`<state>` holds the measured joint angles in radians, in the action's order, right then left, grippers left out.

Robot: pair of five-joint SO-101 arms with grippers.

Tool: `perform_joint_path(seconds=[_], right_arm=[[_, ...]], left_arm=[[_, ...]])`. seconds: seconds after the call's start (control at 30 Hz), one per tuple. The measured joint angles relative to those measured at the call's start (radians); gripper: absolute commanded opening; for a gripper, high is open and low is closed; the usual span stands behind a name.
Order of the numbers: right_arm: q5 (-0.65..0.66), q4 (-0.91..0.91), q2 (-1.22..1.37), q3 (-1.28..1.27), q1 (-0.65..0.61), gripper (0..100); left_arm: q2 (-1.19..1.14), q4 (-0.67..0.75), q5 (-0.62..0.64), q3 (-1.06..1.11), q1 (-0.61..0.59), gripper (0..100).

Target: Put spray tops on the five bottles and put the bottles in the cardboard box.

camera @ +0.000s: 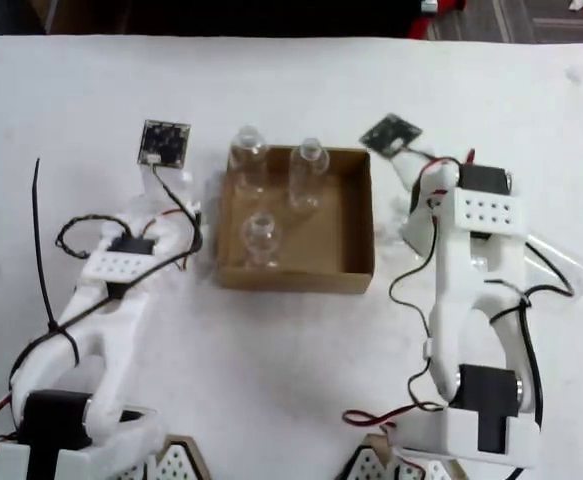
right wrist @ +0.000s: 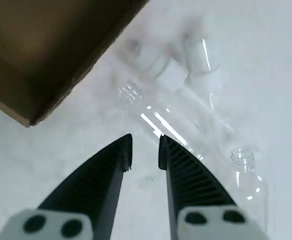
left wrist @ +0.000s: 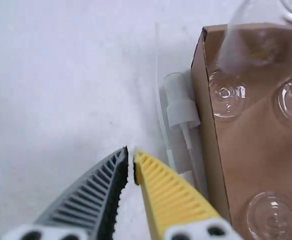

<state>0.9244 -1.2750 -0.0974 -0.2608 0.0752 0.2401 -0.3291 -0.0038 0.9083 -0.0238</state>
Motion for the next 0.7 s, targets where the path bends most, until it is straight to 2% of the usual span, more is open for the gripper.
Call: perform_joint_path(seconds=[0.13, 0.3, 0.47, 0.7], right_arm=[[0.081, 0.037, 0.000, -0.035, -0.006, 8.8], [0.112, 0.083, 0.058, -0.041, -0.015, 19.6], [0.117, 0.100, 0.166, -0.041, -0.055, 19.7], [0.175, 0.115, 0.186, -0.041, -0.064, 19.7]], left_arm=[[0.000, 0.000, 0.000, 0.000, 0.000, 2], [0.000, 0.000, 0.000, 0.000, 0.000, 2], [0.000, 0.000, 0.000, 0.000, 0.000, 2], [0.000, 0.000, 0.000, 0.000, 0.000, 2]])
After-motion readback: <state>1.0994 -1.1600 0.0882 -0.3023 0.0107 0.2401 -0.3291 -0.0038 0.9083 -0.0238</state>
